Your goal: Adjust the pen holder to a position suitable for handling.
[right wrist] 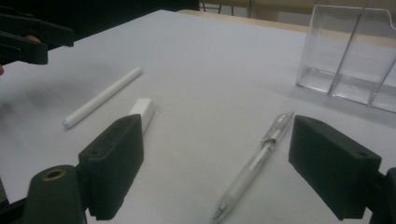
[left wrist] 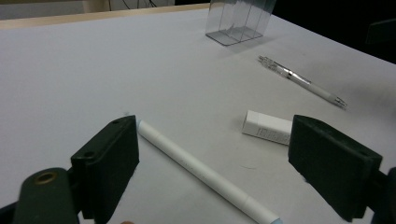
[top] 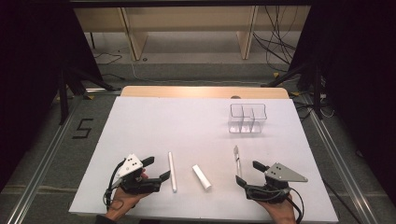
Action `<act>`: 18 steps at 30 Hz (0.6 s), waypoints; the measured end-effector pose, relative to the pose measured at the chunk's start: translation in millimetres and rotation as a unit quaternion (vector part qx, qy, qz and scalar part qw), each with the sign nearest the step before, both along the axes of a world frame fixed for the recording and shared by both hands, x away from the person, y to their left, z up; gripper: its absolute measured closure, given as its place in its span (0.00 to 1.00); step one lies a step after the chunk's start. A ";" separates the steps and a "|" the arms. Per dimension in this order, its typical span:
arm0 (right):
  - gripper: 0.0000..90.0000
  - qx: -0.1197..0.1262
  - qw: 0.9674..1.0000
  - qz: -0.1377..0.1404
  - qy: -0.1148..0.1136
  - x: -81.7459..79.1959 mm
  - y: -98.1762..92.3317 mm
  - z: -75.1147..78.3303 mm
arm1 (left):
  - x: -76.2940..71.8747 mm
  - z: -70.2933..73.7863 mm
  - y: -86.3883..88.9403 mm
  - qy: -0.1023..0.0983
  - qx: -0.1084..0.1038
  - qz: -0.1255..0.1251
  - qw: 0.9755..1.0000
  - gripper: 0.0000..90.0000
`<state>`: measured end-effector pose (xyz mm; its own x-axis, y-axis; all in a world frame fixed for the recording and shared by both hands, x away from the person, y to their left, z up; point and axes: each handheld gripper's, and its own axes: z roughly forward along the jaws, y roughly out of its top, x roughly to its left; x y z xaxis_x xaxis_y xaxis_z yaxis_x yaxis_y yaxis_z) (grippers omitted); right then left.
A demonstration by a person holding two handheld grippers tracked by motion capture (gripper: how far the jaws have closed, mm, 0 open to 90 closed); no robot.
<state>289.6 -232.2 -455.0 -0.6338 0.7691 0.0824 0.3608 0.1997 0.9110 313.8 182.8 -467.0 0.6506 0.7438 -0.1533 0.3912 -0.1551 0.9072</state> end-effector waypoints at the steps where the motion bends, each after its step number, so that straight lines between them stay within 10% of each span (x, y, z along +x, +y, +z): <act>1: 0.21 -0.001 1.000 0.001 -0.001 0.2 -0.4 0.1 | 0.0 0.0 0.0 0.000 0.000 0.000 1.000 0.17; 18: 0.22 -0.009 1.000 -0.011 -0.006 4.5 -3.4 2.6 | 0.3 0.1 0.3 -0.002 -0.001 0.001 1.000 0.17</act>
<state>294.1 -235.7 -452.4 -0.6174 0.7843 0.0612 0.3544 0.2079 0.9117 314.1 183.0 -466.9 0.6490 0.7454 -0.1521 0.3882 -0.1526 0.9089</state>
